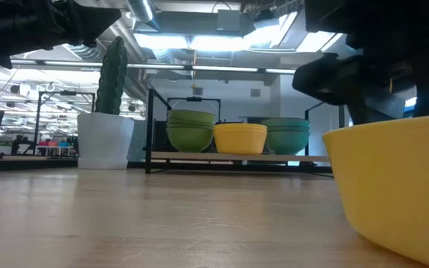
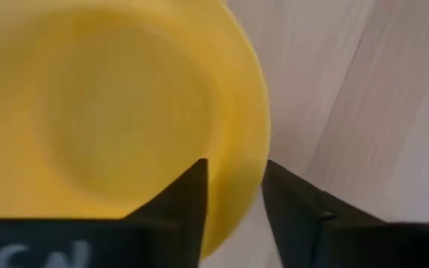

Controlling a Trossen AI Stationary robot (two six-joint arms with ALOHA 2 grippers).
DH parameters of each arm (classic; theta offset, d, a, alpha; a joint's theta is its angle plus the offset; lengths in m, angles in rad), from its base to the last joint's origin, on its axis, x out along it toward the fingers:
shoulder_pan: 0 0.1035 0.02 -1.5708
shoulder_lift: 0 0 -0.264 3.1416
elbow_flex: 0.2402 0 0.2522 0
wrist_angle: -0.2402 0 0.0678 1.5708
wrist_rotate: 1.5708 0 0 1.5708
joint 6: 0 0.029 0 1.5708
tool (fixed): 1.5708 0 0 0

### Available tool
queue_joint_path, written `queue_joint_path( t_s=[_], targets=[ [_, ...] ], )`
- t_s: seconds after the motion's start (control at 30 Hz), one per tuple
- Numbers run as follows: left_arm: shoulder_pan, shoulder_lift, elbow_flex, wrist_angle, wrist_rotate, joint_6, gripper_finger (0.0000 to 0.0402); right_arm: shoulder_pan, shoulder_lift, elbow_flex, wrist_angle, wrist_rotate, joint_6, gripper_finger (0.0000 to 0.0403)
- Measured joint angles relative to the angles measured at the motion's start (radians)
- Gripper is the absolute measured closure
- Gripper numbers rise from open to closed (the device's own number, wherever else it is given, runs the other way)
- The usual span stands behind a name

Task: Pick & Place Mini bowls
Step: Stack the yellow bowl on the top of the yellow bowl on the shelf

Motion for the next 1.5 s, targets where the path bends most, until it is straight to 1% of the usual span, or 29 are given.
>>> queue_joint_path(
  t_s=[0.2, 0.23, 0.4, 0.5, 0.63, 0.77, 0.97, 1.07, 1.2, 1.27, 1.43, 1.5],
  targets=[
    [0.0, 0.0, 0.0, 0.0, 0.0, 0.0, 0.0395, -0.02, -0.002, 0.001, -0.043, -0.015, 0.013, 0.0382],
    [0.0, 0.0, 0.0, 0.0, 0.0, 0.0, 0.0397, -0.025, -0.005, 0.001, -0.043, -0.018, 0.01, 0.039],
    [0.0, 0.0, 0.0, 0.0, 0.0, 0.0, 0.0396, -0.054, -0.045, 0.0, -0.017, -0.024, -0.083, 0.0387],
    [0.0, 0.0, 0.0, 0.0, 0.0, 0.0, 0.0393, -0.098, -0.116, 0.0, -0.013, -0.026, -0.111, 0.0396],
    [0.0, 0.0, 0.0, 0.0, 0.0, 0.0, 0.0396, -0.173, -0.225, 0.0, -0.008, -0.026, -0.118, 0.0394],
    [0.0, 0.0, 0.0, -0.001, -0.001, 0.0, 0.0397, -0.268, -0.322, 0.0, 0.003, -0.033, -0.11, 0.0397],
    [0.0, 0.0, 0.0, -0.001, -0.002, 0.0, 0.0393, -0.473, -0.43, 0.019, 0.044, -0.035, -0.12, 0.0397],
    [0.001, 0.0, 0.0, -0.001, -0.002, 0.0, 0.0395, -0.592, -0.435, 0.088, -0.005, -0.044, -0.108, 0.0397],
    [0.001, 0.0, 0.0, -0.001, -0.004, 0.0, 0.0397, -0.732, -0.392, 0.23, -0.134, -0.103, -0.148, 0.0397],
    [0.001, 0.0, 0.0, -0.001, -0.005, 0.007, 0.0396, -0.795, -0.356, 0.304, -0.195, -0.143, -0.168, 0.0397],
    [0.001, 0.0, 0.0, -0.004, -0.007, 0.024, 0.0394, -0.926, -0.23, 0.479, -0.336, -0.157, -0.195, 0.0397],
    [0.001, 0.0, 0.0, -0.005, -0.007, 0.024, 0.0396, -0.96, -0.179, 0.513, -0.36, -0.218, -0.221, 0.0397]
  ],
)
